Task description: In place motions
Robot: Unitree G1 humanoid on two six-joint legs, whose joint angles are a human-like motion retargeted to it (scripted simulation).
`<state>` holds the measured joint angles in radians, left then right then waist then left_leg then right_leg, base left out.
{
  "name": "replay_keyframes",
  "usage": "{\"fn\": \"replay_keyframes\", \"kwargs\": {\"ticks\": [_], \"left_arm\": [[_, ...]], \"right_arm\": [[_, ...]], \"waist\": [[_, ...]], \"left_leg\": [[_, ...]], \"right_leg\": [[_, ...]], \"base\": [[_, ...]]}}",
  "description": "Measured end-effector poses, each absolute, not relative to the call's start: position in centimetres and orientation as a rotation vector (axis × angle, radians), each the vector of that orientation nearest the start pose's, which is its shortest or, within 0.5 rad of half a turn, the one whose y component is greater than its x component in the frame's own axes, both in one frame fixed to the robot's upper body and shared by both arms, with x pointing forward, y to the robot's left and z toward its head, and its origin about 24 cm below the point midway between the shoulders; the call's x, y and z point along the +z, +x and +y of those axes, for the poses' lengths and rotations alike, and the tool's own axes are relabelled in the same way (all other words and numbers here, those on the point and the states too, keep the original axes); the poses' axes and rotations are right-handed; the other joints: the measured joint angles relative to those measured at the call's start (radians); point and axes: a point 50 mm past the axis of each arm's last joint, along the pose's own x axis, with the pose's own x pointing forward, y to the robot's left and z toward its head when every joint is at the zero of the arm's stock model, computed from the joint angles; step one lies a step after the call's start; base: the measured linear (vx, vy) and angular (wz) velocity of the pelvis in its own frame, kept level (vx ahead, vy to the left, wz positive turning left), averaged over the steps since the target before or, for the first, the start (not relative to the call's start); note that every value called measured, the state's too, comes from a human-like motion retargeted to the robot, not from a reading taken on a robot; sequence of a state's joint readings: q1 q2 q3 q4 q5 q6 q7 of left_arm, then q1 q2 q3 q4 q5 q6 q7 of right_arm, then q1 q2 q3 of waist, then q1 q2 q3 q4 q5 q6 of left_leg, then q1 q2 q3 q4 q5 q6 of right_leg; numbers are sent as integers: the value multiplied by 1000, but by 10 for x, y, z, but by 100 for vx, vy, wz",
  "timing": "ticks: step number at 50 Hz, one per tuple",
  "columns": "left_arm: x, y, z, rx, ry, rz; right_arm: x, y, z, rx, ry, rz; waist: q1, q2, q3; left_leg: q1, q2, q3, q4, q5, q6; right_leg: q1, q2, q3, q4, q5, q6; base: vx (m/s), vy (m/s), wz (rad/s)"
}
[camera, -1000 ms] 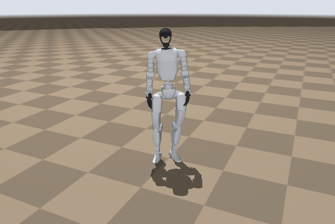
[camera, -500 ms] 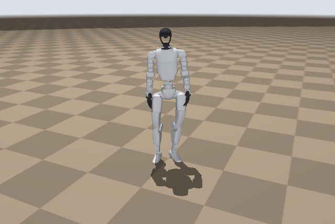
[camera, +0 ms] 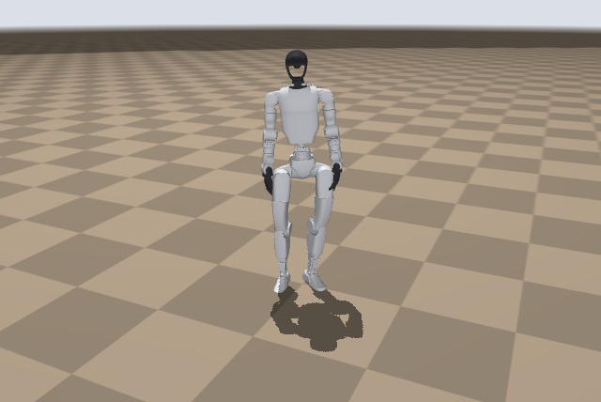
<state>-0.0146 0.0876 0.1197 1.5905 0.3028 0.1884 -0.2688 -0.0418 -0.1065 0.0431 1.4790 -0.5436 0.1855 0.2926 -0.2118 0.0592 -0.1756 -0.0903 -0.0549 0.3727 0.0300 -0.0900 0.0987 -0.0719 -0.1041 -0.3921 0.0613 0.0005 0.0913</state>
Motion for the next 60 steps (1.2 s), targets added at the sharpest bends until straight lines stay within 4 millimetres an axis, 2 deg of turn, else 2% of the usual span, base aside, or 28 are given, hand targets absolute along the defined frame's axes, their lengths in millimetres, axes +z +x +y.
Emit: {"fn": "replay_keyframes", "kwargs": {"ticks": [60], "left_arm": [[-177, -8, 176, -249, -12, 1784]], "right_arm": [[-178, 27, -188, 524, -373, 1687]], "waist": [[0, -1, 0]], "left_leg": [[-1, -3, -8, 0, -6, 2]], "right_leg": [[-4, 2, -1, 1, 1, -2]], "base": [[0, 0, 0]]}}
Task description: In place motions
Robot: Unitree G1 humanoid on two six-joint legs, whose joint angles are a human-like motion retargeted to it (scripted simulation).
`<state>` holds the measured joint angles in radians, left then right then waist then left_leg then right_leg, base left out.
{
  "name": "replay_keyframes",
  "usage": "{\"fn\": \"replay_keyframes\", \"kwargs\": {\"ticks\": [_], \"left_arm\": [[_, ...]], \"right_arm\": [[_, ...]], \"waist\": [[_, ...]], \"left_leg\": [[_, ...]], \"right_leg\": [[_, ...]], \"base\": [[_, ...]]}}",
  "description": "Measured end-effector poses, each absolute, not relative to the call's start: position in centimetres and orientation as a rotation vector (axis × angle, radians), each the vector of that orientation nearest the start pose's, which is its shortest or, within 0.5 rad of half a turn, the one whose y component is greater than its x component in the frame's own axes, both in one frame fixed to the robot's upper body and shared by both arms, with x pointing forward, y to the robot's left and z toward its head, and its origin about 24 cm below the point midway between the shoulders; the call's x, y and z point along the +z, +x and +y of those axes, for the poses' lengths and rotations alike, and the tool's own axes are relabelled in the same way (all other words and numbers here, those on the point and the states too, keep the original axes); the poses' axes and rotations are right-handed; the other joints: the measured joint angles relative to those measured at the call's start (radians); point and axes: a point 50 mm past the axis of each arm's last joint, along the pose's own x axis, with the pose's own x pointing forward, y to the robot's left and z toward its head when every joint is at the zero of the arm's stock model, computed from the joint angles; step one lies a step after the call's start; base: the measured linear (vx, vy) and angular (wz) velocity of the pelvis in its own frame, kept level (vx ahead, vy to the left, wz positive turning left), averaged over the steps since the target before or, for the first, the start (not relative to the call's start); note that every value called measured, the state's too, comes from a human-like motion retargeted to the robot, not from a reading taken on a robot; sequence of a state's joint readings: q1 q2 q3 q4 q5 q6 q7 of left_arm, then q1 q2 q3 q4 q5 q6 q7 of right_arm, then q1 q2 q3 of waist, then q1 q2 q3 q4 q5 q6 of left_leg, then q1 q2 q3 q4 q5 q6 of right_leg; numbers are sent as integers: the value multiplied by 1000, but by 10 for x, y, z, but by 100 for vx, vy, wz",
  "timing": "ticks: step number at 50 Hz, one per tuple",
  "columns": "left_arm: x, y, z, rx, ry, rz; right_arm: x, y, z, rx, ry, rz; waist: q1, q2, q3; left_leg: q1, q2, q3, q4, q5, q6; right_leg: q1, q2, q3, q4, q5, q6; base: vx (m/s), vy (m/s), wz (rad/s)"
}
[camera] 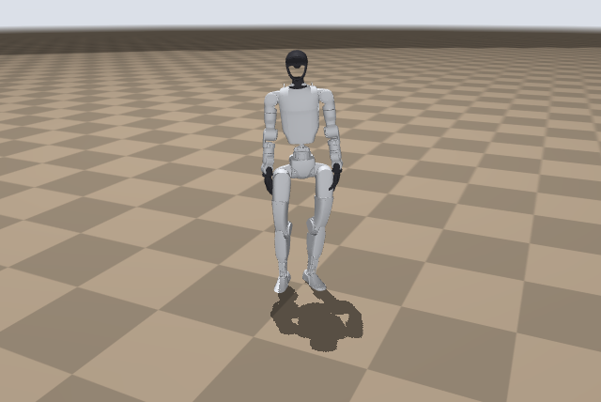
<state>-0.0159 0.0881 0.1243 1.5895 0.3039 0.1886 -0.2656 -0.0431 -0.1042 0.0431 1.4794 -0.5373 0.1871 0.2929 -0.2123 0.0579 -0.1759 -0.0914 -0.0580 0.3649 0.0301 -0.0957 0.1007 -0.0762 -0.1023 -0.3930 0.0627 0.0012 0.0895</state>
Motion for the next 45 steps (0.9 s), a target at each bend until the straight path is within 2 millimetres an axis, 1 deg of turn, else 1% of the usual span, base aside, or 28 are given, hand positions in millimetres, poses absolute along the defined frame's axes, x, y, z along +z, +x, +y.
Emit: {"fn": "replay_keyframes", "kwargs": {"ticks": [45], "left_arm": [[-178, -8, 175, -249, -17, 1784]], "right_arm": [[-178, 27, -188, 522, -378, 1687]], "waist": [[-1, 2, -2]], "left_leg": [[-1, 0, -4, -1, -2, -2]], "right_leg": [[-1, -1, -2, 0, -2, 0]], "base": [[0, 0, 0]]}}
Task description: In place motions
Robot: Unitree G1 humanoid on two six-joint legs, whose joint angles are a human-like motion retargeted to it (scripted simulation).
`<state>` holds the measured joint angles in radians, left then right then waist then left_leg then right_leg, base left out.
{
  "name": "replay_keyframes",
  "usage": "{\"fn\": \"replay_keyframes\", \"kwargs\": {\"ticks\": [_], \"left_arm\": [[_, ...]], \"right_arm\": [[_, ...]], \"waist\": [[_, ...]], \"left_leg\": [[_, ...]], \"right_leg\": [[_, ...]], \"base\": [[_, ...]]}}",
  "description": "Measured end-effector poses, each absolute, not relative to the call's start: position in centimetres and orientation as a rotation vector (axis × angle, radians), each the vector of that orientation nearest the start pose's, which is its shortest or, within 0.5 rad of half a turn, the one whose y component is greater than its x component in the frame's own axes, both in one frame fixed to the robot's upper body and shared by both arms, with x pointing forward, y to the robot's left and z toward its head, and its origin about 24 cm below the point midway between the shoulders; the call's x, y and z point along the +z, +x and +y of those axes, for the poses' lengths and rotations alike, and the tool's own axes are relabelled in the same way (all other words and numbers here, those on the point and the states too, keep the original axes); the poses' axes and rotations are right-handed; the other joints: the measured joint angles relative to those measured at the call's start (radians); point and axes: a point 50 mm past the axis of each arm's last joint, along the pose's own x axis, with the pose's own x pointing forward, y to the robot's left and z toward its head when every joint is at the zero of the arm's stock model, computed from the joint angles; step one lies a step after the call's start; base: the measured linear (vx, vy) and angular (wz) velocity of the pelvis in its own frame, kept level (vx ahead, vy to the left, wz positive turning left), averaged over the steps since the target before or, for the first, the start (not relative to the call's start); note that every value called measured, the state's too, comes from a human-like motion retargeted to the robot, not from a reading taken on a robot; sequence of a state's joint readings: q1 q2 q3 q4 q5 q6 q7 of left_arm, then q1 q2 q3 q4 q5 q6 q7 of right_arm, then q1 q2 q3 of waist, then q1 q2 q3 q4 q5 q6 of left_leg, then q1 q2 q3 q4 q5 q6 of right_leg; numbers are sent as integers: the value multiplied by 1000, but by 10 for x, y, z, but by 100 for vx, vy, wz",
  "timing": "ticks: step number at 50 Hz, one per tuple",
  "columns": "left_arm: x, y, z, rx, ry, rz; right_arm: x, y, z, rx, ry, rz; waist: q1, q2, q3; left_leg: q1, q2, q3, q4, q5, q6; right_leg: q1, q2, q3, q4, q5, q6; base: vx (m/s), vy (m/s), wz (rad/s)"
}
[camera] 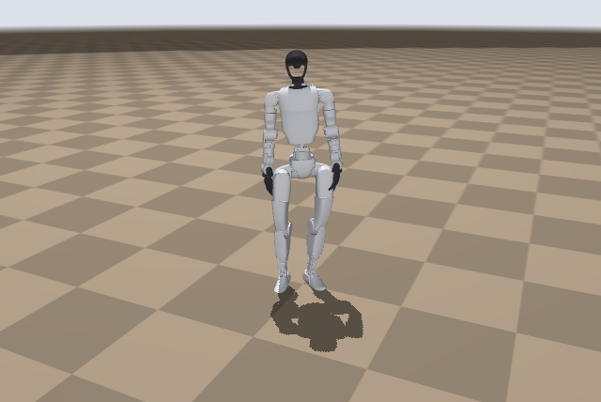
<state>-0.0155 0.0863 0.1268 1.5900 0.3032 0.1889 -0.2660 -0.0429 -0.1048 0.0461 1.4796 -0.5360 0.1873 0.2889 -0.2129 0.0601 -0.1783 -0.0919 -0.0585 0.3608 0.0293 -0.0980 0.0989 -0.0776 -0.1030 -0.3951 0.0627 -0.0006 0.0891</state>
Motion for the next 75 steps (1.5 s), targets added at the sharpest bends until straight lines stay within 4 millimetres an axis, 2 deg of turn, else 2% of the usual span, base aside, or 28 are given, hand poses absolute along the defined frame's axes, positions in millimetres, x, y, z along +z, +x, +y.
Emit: {"fn": "replay_keyframes", "kwargs": {"ticks": [75], "left_arm": [[-177, -7, 175, -262, -3, 1784]], "right_arm": [[-177, 27, -190, 519, -378, 1689]], "waist": [[6, -8, 8]], "left_leg": [[2, 1, -8, 6, 0, -3]], "right_leg": [[5, -5, -4, 2, 0, 0]], "base": [[0, 0, 0]]}}
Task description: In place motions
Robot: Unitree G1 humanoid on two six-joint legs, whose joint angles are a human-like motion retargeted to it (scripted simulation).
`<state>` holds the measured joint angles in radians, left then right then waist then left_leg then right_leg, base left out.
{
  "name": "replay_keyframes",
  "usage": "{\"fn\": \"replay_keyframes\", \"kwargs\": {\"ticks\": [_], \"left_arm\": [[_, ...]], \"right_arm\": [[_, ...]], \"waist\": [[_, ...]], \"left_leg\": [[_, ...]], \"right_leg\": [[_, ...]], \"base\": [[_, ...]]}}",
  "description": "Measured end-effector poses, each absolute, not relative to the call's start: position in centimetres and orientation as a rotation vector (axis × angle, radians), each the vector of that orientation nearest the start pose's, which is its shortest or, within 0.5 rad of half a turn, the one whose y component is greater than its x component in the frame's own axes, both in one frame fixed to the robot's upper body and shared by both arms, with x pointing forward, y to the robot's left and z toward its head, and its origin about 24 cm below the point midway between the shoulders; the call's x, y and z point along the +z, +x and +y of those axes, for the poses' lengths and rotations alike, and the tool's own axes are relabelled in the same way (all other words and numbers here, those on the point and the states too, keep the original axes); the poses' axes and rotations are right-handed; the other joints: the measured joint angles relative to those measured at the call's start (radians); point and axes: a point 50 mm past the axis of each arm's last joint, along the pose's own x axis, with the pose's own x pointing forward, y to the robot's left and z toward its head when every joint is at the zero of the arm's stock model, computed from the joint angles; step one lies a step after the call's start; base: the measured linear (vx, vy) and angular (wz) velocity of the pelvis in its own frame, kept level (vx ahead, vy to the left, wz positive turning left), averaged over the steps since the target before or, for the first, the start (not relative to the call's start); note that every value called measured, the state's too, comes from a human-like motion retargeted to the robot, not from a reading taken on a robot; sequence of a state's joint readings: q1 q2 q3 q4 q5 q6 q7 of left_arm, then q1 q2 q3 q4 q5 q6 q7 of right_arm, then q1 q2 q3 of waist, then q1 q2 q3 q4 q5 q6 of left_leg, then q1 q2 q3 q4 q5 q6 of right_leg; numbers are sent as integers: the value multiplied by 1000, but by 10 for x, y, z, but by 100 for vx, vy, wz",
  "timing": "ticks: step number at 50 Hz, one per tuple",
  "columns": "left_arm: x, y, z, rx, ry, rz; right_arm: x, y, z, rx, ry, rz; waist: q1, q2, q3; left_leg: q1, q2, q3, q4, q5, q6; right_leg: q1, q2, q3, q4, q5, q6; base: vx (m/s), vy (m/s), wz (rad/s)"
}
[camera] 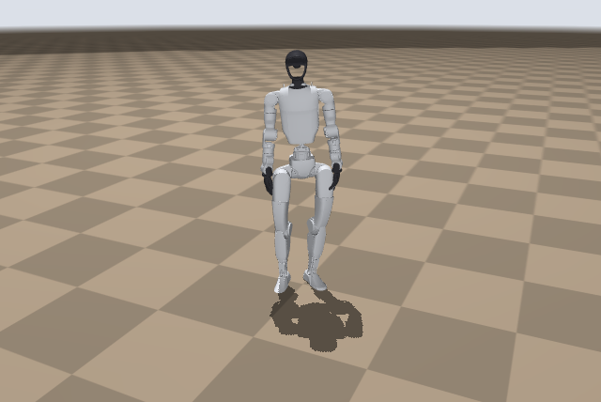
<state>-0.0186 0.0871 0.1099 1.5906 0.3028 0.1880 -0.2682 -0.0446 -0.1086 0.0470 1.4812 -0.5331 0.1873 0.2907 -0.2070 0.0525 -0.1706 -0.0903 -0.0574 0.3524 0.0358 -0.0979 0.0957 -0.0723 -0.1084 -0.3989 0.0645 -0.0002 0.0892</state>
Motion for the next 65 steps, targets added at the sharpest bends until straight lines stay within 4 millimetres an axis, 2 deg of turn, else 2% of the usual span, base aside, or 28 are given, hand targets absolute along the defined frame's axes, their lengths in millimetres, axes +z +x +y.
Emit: {"fn": "replay_keyframes", "kwargs": {"ticks": [65], "left_arm": [[-178, -8, 174, -257, -13, 1785]], "right_arm": [[-178, 26, -189, 522, -382, 1691]], "waist": [[-2, 6, -8]], "left_leg": [[0, -3, -4, -4, -4, 0]], "right_leg": [[0, 7, -3, -6, -3, -4]], "base": [[0, 0, 0]]}}
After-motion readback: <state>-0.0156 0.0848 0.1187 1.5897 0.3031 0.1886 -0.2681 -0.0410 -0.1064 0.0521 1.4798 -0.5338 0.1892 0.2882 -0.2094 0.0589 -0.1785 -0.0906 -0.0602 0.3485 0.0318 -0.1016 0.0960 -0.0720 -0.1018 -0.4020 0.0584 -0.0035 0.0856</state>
